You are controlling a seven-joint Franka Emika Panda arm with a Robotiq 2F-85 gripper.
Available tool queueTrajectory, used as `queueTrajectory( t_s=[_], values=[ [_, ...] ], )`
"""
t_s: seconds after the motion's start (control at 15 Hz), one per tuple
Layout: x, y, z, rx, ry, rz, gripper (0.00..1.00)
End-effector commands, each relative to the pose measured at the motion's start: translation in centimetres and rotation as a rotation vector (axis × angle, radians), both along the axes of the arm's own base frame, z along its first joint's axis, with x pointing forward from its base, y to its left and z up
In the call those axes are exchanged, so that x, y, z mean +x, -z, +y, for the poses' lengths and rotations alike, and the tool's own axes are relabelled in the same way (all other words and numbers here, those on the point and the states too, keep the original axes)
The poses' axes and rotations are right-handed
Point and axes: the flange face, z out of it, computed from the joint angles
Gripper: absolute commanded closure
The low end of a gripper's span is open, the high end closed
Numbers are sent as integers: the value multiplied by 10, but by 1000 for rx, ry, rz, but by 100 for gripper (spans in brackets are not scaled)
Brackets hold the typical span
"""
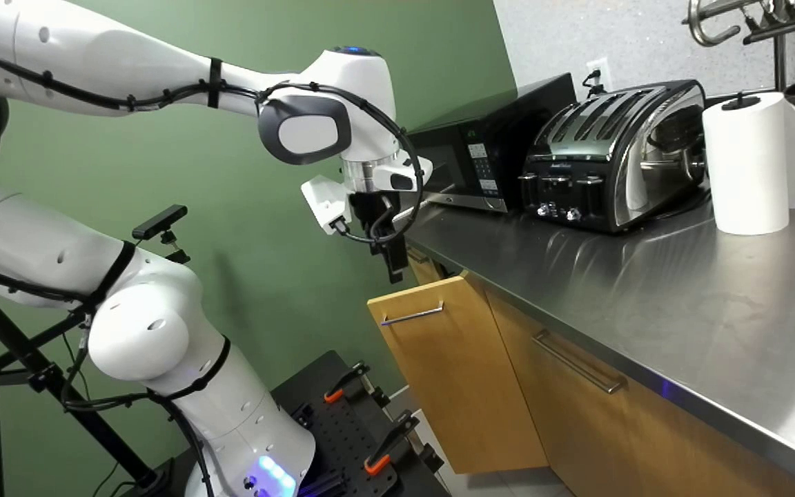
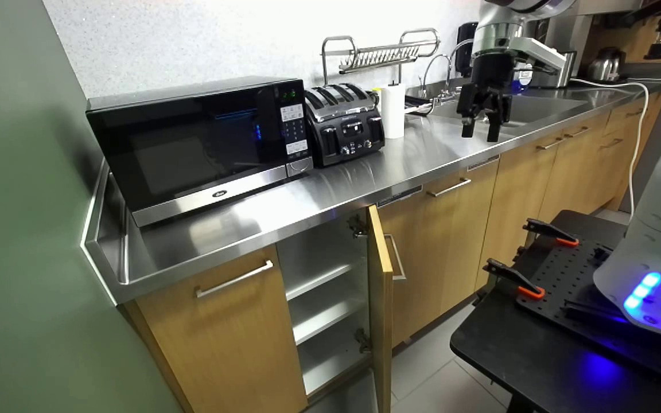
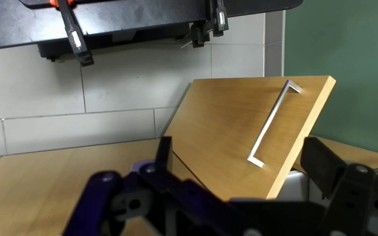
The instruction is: Close the open cabinet door
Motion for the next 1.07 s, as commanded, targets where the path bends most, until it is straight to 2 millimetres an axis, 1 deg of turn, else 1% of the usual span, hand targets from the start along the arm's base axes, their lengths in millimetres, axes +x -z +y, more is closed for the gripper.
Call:
queueTrajectory(
  t_s=[0.0, 0.07, 0.13, 0.2, 0.27, 0.33, 0.4, 0.53, 0.6, 0.67, 0.87, 0.93, 1.0],
  values=[
    [3, -1, -5, 11, 25, 19, 0],
    [4, 5, -9, 24, 96, 16, 0],
    [3, 15, -10, 56, 125, 37, 0],
    [0, 28, -12, 81, 173, 58, 25],
    [-2, 38, -12, 110, 211, 70, 27],
    [-6, 53, -12, 143, 256, 83, 34],
    [-9, 65, -10, 167, 305, 96, 44],
    [-18, 97, -2, 228, 392, 131, 57],
    [-8, 108, -2, 255, 437, 137, 66],
    [-11, 122, 5, 287, 480, 144, 73],
    [-14, 156, 27, 387, 561, 154, 97],
    [-17, 168, 39, 424, 564, 167, 100],
    [-19, 176, 49, 455, 564, 179, 100]
  ],
)
